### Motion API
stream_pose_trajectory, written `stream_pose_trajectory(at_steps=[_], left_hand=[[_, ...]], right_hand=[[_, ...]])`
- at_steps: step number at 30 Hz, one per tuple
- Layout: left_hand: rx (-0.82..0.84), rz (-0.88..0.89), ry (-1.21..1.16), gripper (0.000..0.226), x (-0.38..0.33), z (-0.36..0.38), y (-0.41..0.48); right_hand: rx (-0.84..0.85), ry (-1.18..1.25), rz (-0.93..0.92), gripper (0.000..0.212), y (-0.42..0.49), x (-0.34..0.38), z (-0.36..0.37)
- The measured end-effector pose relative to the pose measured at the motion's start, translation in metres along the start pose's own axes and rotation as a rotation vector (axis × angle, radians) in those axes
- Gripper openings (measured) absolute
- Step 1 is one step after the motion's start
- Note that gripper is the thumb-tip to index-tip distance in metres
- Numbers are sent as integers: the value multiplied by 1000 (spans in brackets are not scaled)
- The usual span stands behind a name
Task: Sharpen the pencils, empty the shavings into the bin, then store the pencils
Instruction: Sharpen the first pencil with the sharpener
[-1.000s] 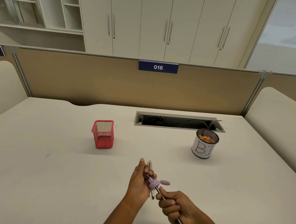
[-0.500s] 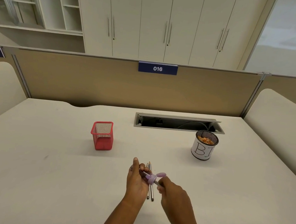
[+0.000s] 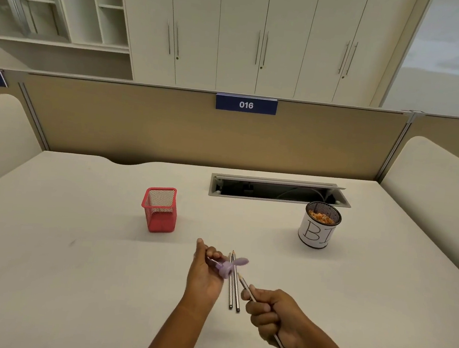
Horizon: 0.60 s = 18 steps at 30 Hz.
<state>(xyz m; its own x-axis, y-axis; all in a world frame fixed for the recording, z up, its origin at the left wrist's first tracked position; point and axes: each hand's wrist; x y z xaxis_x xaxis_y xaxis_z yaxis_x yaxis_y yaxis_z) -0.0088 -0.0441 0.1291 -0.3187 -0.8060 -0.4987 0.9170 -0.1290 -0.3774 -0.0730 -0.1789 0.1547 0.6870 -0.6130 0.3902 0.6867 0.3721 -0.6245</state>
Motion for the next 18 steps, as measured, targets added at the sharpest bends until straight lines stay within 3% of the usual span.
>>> stream_pose_trajectory(at_steps=[4,18], left_hand=[[-104,55,-52,40,-14,-13,9],[-226,-13,-209,28,-11,-31,7]], right_hand=[[17,-138,-154,30,-4,2,-6],[-260,-798,-719,24,6,6,-15]])
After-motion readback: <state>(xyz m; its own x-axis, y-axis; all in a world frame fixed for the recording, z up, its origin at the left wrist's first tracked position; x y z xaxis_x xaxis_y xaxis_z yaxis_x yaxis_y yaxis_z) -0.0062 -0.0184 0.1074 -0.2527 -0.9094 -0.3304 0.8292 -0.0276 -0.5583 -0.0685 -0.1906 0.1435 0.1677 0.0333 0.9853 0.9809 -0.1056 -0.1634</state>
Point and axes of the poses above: each hand's wrist, its own y-axis towards the middle knuckle, its own z-axis out of the palm, x = y × z, and after that the axes turned 11 degrees about y, right-handed
